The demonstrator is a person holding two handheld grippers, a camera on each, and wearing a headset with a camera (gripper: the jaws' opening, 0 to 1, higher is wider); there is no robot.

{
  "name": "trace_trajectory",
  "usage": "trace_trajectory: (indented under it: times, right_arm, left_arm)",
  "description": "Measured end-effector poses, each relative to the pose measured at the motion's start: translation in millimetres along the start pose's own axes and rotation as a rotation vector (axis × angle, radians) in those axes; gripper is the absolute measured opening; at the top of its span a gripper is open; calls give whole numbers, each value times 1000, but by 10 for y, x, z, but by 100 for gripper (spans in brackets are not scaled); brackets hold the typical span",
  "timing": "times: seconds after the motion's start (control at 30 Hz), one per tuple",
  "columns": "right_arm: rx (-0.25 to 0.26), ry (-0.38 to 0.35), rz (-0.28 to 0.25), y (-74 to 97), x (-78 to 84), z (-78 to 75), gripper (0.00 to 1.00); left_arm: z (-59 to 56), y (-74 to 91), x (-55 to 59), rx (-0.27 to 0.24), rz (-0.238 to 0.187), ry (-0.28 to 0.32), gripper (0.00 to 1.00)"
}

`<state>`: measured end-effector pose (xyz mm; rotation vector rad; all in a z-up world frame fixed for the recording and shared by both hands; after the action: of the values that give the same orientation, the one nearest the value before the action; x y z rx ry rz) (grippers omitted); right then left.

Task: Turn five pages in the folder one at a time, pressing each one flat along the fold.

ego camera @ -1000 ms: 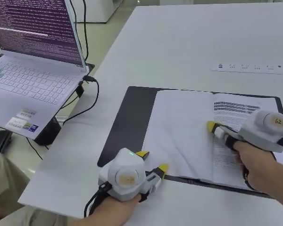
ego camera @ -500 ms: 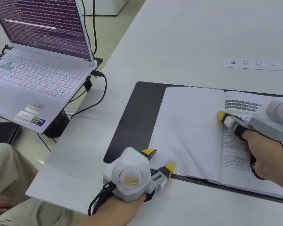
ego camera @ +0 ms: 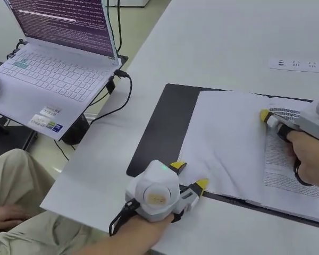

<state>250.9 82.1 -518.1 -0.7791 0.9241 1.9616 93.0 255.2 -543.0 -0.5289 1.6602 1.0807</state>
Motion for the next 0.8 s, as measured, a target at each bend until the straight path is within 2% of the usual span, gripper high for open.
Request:
trace_trajectory:
  times: [0.33, 0.63, 0.8]
  right_arm:
    - [20, 16, -7, -245, -160, -98, 0]
    - [48, 37, -27, -574, -301, -370, 0]
    - [50, 22, -34, -636, -316, -452, 0]
  left_arm:
    - [0, -2, 4, -1, -4, 3, 35]
    - [4, -2, 10, -3, -5, 6, 36]
    - [0, 0, 8, -2, -4, 5, 36]
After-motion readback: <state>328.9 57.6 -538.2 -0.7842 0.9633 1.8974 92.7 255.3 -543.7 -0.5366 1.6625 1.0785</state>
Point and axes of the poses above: the centre of the closed fingertips' face, and the gripper's own axes: y roughly backward along the fingers, z roughly to its left, x roughly out of its underside, the point moved 3 cm from there along y, roughly backward along the fingers, and after that the axes turned 4 degrees about -z, right-handed, at the moved point
